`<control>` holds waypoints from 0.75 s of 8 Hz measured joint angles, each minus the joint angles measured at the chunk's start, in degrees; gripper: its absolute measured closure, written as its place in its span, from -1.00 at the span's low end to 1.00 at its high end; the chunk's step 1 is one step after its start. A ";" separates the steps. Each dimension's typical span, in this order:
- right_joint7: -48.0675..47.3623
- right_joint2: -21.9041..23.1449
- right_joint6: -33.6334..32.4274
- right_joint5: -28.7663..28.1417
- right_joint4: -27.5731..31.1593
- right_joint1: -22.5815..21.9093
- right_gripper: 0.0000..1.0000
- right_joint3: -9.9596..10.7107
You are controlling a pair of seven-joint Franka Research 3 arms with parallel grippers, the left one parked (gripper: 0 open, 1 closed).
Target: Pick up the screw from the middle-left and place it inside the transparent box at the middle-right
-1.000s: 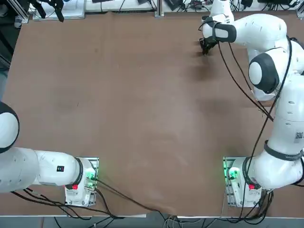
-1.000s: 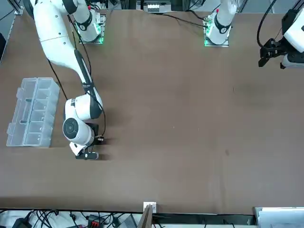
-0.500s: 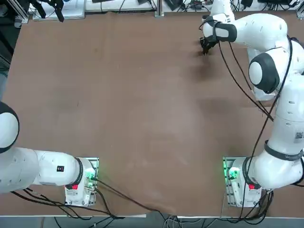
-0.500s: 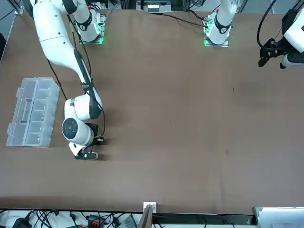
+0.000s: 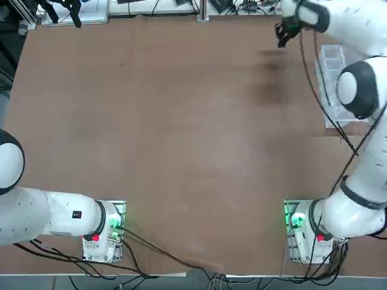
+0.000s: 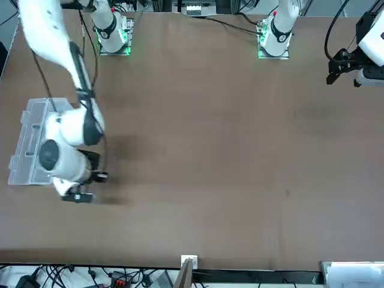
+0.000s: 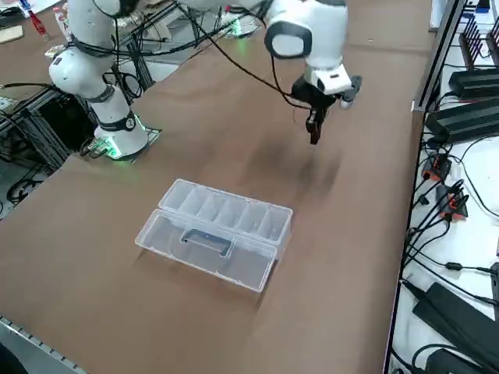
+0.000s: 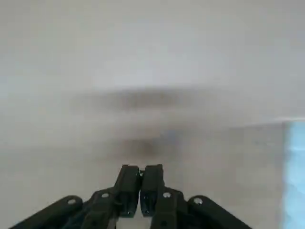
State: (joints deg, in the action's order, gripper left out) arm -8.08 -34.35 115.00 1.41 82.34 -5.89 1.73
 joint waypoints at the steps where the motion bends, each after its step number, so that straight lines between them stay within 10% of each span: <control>1: 4.35 1.91 -2.67 0.06 0.08 3.17 0.88 0.06; 6: 28.30 6.57 -4.30 0.32 6.39 17.86 0.88 0.40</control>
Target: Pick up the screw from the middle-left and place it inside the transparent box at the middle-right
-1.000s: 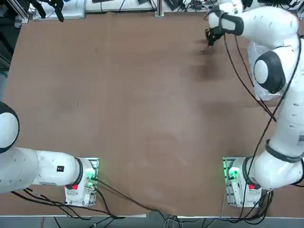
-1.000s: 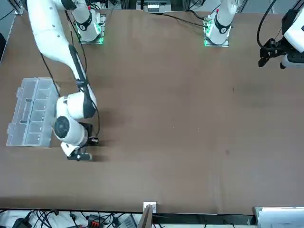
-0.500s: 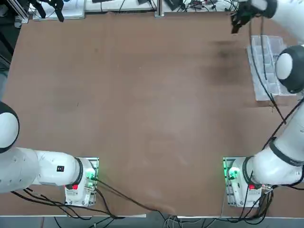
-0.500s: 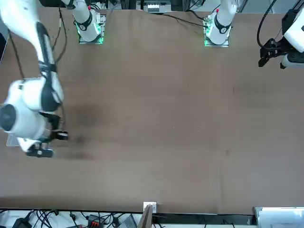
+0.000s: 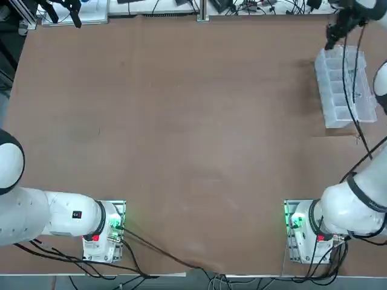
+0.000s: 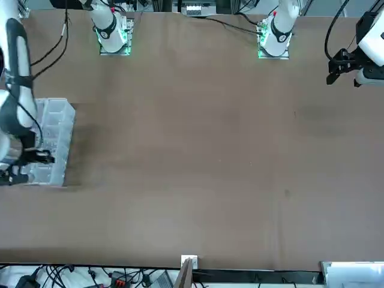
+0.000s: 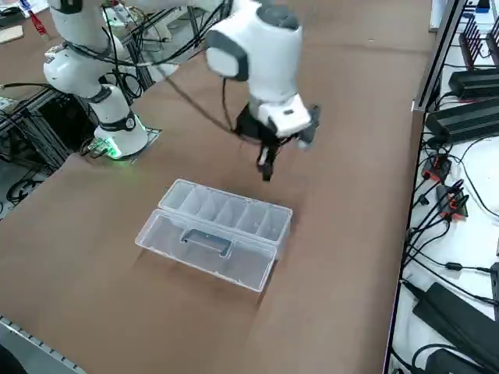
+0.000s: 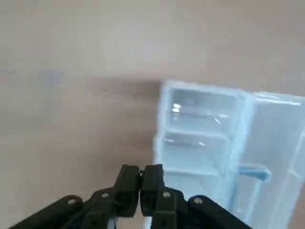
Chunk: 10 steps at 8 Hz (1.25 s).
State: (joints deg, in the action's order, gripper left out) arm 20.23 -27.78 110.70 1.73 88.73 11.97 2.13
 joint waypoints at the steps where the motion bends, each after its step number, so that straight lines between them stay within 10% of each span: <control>1: 3.07 0.69 1.53 0.53 2.13 2.24 0.88 0.10; 7: 7.06 1.17 9.47 1.49 9.45 5.27 0.86 -0.18; 10: 7.06 0.96 9.47 1.50 9.58 5.24 0.22 -0.23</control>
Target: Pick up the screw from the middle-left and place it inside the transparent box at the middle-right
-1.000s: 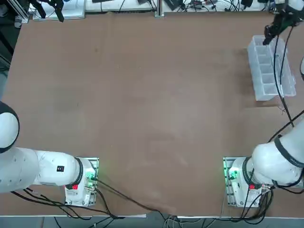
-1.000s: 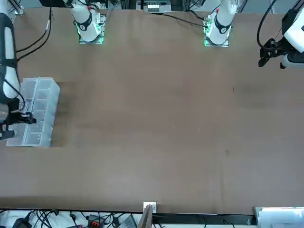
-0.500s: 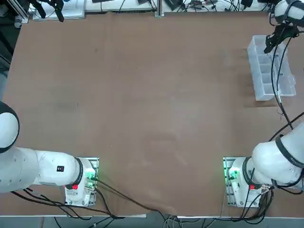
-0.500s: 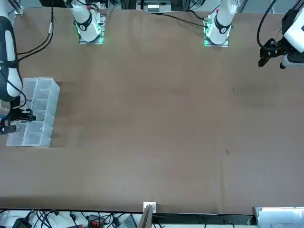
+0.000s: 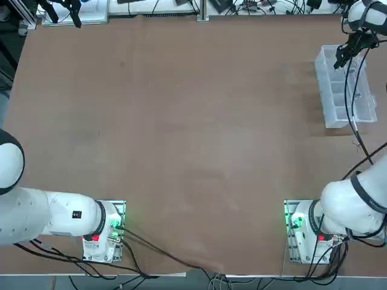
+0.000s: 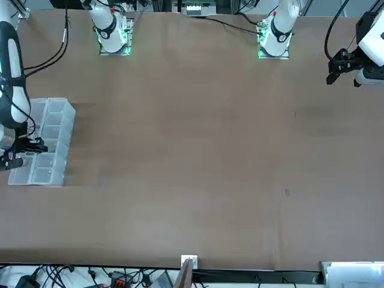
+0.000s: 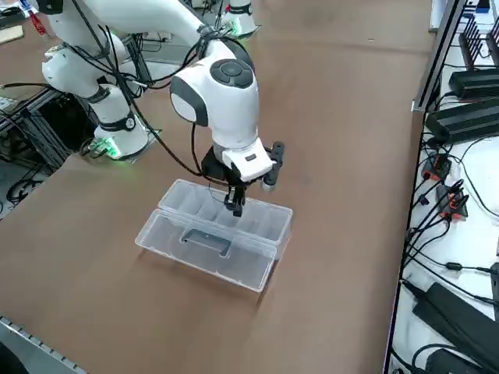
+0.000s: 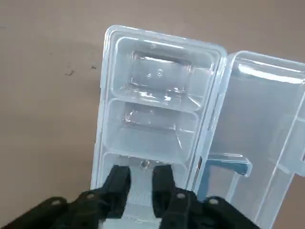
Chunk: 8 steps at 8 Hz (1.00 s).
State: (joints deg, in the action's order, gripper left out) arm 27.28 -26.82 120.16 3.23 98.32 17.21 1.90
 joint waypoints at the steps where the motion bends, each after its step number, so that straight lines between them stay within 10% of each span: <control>1: 0.00 0.03 0.00 0.01 0.00 0.00 -0.18 0.00; 3: 0.01 0.60 -0.39 0.04 -1.29 -0.02 -0.89 -0.09; 8: -4.07 9.99 -16.08 -1.79 -14.76 -2.68 -1.00 -2.16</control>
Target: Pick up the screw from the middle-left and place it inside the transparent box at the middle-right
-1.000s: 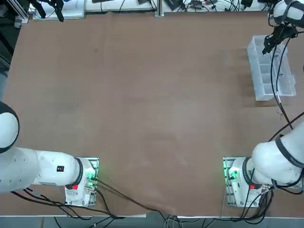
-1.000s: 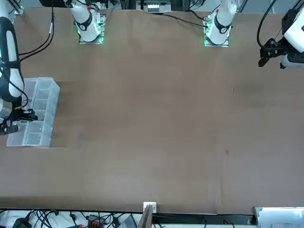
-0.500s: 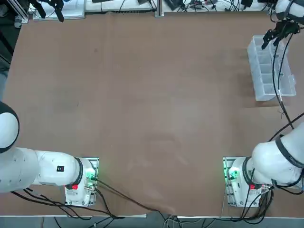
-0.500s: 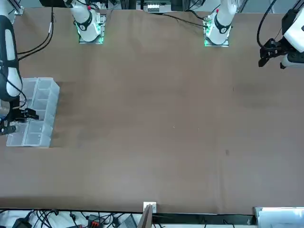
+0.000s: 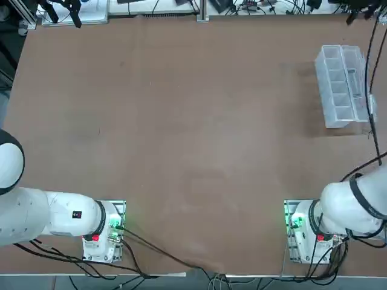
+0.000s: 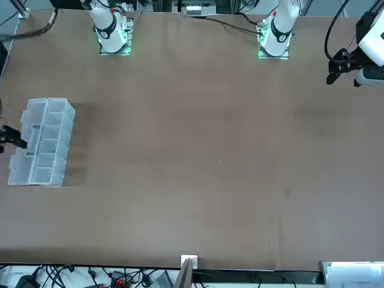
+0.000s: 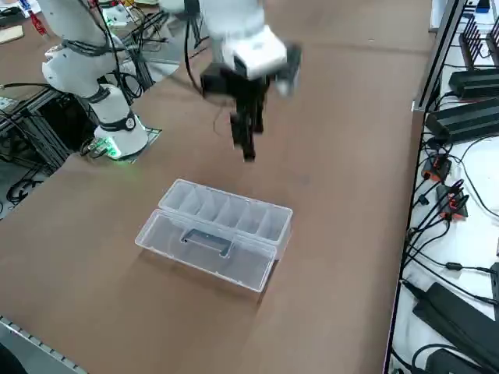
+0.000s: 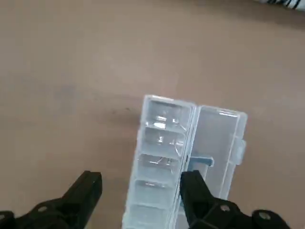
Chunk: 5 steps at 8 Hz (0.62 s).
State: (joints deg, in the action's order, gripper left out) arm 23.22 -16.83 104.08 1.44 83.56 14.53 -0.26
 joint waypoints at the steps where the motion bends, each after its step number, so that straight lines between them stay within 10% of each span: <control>1: -3.43 2.44 -2.45 -0.05 -0.51 -1.50 -1.00 -0.11; 5: -14.26 10.15 -13.41 -0.05 -0.64 -6.88 -1.00 -0.33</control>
State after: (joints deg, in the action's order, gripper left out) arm 8.96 -6.68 90.67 1.39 82.92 7.65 -0.59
